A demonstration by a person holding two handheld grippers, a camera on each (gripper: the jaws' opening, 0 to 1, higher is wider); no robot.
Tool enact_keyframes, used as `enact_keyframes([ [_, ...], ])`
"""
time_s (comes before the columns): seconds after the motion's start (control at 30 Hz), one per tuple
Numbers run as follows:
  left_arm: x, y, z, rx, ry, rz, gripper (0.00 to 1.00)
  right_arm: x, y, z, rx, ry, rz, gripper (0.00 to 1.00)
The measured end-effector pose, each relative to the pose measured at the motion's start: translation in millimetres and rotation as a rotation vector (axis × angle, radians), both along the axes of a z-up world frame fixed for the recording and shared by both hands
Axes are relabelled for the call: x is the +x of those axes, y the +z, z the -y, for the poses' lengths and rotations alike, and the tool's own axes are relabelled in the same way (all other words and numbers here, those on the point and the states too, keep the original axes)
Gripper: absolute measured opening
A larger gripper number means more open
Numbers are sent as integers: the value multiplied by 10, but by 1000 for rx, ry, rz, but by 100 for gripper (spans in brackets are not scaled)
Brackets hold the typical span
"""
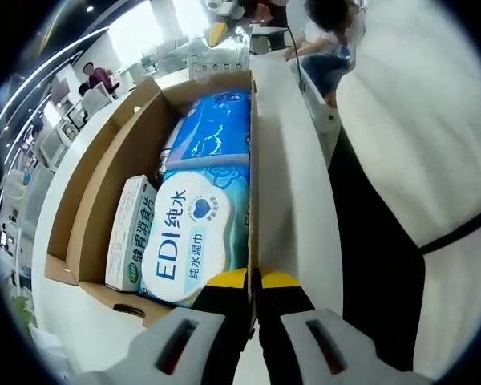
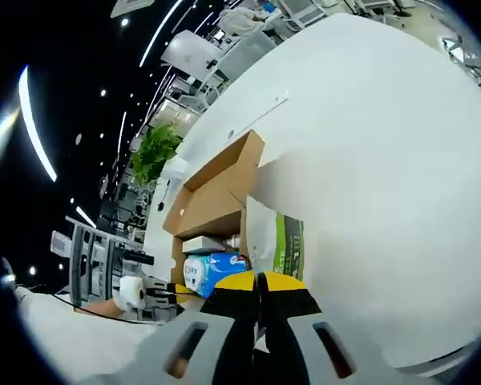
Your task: Operate the shoe box by opening the lid, removing the specified soft item, and placing it in the target area until the item is outside and the box remains undamaged.
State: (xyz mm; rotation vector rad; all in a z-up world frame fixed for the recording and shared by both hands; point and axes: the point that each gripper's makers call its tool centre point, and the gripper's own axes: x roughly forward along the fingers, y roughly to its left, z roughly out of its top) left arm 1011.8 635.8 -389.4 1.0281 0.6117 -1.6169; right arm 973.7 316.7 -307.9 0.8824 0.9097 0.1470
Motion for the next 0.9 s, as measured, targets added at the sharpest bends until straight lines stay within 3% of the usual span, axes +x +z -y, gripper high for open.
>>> enact_keyframes([
  [0.1, 3, -6, -2, -1, 2, 1, 2, 13, -22, -9, 28, -13, -3, 0],
  [0.17, 6, -13, -5, -1, 3, 1, 2, -49, -141, 4, 19, 5, -56, 0],
  [0.3, 3, -8, -2, -1, 5, 0, 2, -117, -236, 49, 16, 14, -98, 0],
  [0.4, 0, -3, 0, -1, 5, 2, 2, -110, -263, 148, -28, 9, -99, 0],
  [0.43, 0, -3, -1, 0, 6, 3, 2, -169, -311, 182, -67, 39, -136, 0],
  [0.53, -2, -2, -1, 1, 6, 3, 2, -199, -352, 210, -115, 62, -154, 0],
  [0.63, -1, -2, -1, 3, 8, 2, 2, -207, -329, 156, -112, 59, -152, 0],
  [0.8, 2, -11, -4, 5, 9, 9, 2, -185, -492, 317, -173, 63, -166, 0],
  [0.9, 3, -11, -4, 8, 10, 7, 2, -176, -593, 394, -277, 105, -183, 0],
])
